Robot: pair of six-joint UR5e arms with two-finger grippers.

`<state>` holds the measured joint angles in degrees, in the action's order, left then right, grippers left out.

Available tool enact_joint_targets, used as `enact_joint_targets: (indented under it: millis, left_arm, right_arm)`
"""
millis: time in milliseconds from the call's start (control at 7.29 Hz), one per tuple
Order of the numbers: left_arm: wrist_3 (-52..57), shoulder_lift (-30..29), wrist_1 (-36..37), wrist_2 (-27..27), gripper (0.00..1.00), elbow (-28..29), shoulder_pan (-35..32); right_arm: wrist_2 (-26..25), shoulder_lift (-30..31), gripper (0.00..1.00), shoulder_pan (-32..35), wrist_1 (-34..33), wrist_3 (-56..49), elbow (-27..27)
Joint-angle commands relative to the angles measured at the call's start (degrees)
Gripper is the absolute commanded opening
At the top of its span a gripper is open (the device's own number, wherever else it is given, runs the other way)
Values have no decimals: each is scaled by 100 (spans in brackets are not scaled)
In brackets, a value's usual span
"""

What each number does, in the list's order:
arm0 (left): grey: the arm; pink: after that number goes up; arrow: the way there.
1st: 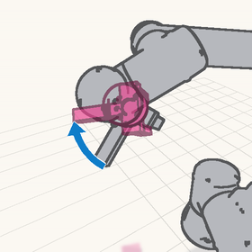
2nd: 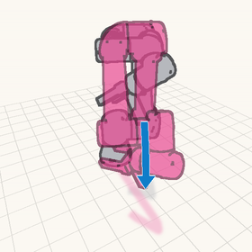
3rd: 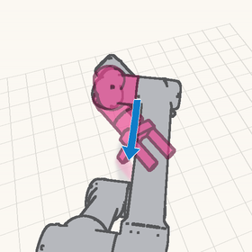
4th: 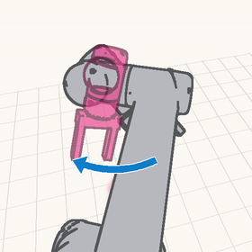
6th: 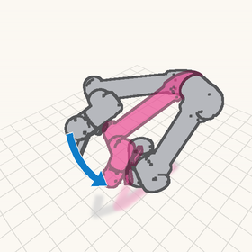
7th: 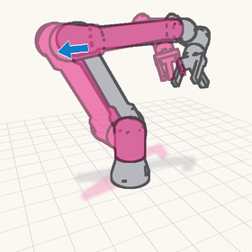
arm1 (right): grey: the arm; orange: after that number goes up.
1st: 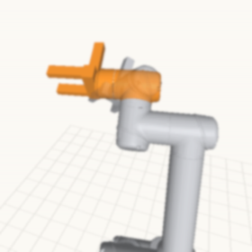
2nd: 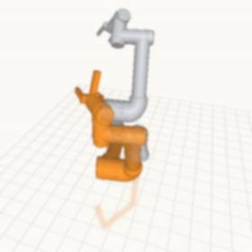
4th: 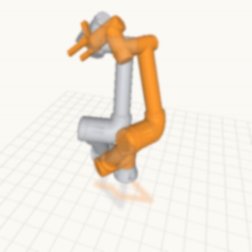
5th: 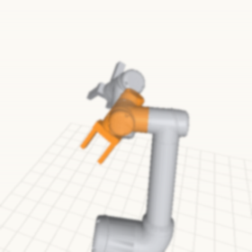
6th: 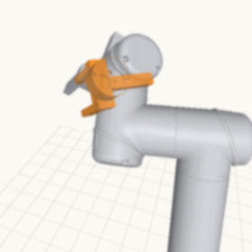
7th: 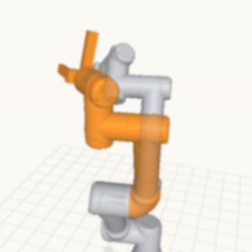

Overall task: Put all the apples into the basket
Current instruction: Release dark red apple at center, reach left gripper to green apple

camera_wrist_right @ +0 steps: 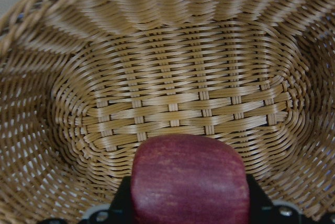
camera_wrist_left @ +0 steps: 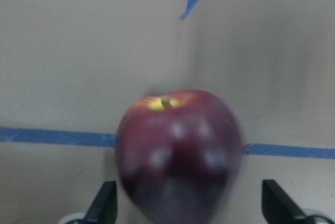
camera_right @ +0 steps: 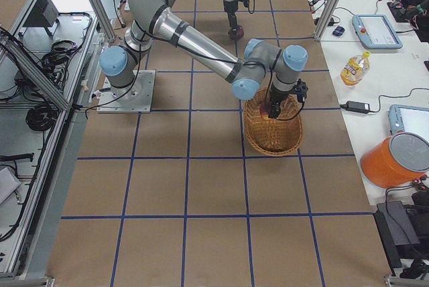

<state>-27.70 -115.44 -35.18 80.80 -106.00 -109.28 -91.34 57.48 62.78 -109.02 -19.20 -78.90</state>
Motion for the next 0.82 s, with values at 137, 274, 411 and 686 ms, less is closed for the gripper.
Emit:
enact_joint_targets:
  millis: [137, 274, 411, 686]
  left_arm:
    - [1075, 634, -119, 6, 100, -60, 598]
    - [1996, 994, -799, -20, 100, 9, 1036]
    - [3049, 1328, -1406, -12, 100, 1, 1623]
    - [4846, 1507, -2007, 58, 100, 70, 3106]
  right_arm:
    - [81, -228, 16, -47, 38, 100, -38]
    - [72, -246, 23, -55, 21, 40, -38]
    - [98, -316, 82, -47, 12, 109, -29]
    - [90, -317, 100, 23, 64, 110, -20]
